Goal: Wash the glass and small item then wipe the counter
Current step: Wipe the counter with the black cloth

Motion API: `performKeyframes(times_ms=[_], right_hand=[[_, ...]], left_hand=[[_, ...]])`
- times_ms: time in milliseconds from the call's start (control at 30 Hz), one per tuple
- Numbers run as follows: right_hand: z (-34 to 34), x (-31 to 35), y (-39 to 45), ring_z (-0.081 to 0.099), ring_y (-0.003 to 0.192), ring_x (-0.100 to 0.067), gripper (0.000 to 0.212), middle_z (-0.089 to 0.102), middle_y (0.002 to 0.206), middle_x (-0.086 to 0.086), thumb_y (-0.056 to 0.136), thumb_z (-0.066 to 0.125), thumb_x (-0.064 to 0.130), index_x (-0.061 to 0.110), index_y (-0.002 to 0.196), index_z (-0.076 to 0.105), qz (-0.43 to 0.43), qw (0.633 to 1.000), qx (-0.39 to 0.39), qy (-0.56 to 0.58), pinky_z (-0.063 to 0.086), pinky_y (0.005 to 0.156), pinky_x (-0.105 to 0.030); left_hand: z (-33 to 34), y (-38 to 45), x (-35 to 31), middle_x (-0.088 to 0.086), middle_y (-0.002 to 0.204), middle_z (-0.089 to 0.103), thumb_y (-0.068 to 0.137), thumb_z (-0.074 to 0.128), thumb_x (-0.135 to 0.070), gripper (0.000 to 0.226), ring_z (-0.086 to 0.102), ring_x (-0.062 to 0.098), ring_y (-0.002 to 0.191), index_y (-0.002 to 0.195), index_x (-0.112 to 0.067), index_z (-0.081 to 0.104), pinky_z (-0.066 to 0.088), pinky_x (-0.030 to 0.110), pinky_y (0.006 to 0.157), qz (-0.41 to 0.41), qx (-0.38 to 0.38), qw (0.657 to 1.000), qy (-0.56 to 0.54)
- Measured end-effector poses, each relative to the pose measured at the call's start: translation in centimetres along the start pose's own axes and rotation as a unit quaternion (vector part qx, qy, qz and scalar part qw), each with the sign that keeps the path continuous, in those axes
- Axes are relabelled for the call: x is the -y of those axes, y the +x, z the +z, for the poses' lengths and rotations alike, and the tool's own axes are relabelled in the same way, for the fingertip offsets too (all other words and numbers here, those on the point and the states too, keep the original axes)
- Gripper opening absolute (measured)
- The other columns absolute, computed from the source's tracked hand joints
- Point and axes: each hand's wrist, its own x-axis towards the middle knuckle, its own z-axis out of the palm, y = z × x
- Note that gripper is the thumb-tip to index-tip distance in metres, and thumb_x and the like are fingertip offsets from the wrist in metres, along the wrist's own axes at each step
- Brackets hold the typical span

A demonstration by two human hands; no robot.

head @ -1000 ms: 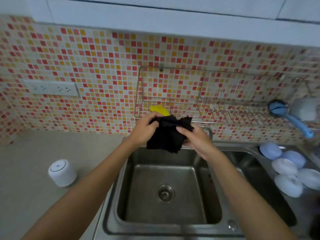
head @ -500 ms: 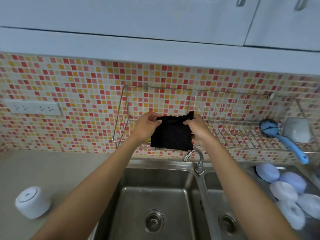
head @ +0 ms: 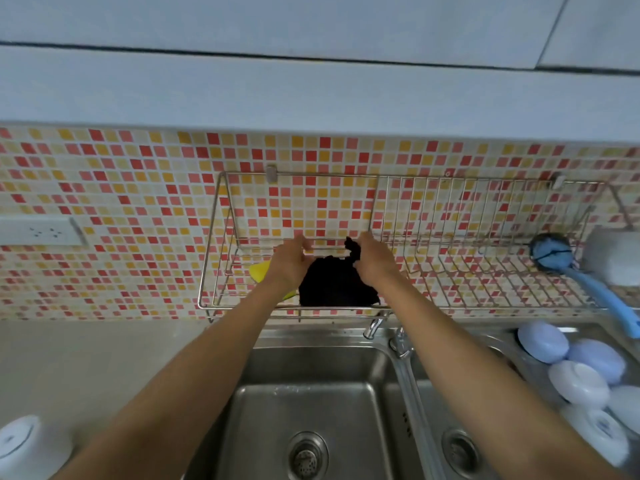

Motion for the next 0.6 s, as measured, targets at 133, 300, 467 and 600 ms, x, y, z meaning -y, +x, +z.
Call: performKeyframes(times_ms=[133, 300, 467, 600], right_hand=[[0.9, -0.1, -1.7, 0.047, 0.125, -0.029, 0.053, 0.047, 0.141, -0.013, 0.095, 0.053, 0.010, 0.013, 0.145, 0.036, -0.085, 0.994, -0.065, -0.024, 0.042, 0.100, -0.037], [2.0, 0.7, -3.0, 0.011, 0.148, -0.026, 0.058, 0.014, 0.161, -0.003, 0.099, 0.043, 0.047, 0.024, 0.151, 0.029, -0.136, 0.973, 0.174, -0.060, 0.013, 0.117, -0.044], [2.6, 0.7, -1.5, -0.018, 0.146, -0.023, 0.067, -0.017, 0.160, 0.002, 0.099, 0.027, 0.056, 0.030, 0.153, -0.004, -0.117, 0.940, 0.278, -0.158, -0.006, 0.118, -0.052], [2.5, 1.0, -2.3, -0.012, 0.148, -0.024, 0.059, -0.008, 0.162, 0.003, 0.102, 0.024, 0.052, 0.031, 0.154, 0.005, -0.110, 0.952, 0.241, -0.151, -0.010, 0.116, -0.053]], left_hand=[[-1.0, 0.1, 0.9, 0.009, 0.107, 0.060, 0.094, 0.057, -0.021, 0.023, 0.057, 0.027, 0.103, 0.116, -0.015, 0.055, 0.045, 0.033, 0.080, 0.041, -0.030, 0.997, 0.065], [-3.6, -1.3, 2.6, 0.003, 0.153, 0.026, 0.076, 0.062, -0.069, 0.081, 0.020, 0.033, 0.141, 0.143, -0.032, 0.035, 0.025, 0.050, 0.112, -0.001, 0.108, 0.964, 0.243], [-4.6, -2.5, 4.2, 0.009, 0.151, 0.024, 0.064, 0.072, -0.069, 0.104, 0.019, 0.035, 0.140, 0.147, -0.028, 0.024, 0.026, 0.054, 0.112, -0.022, 0.141, 0.953, 0.267], [-5.0, -2.8, 4.7, 0.009, 0.150, 0.028, 0.070, 0.079, -0.051, 0.098, 0.025, 0.032, 0.138, 0.147, -0.020, 0.028, 0.030, 0.047, 0.110, -0.011, 0.148, 0.964, 0.219]])
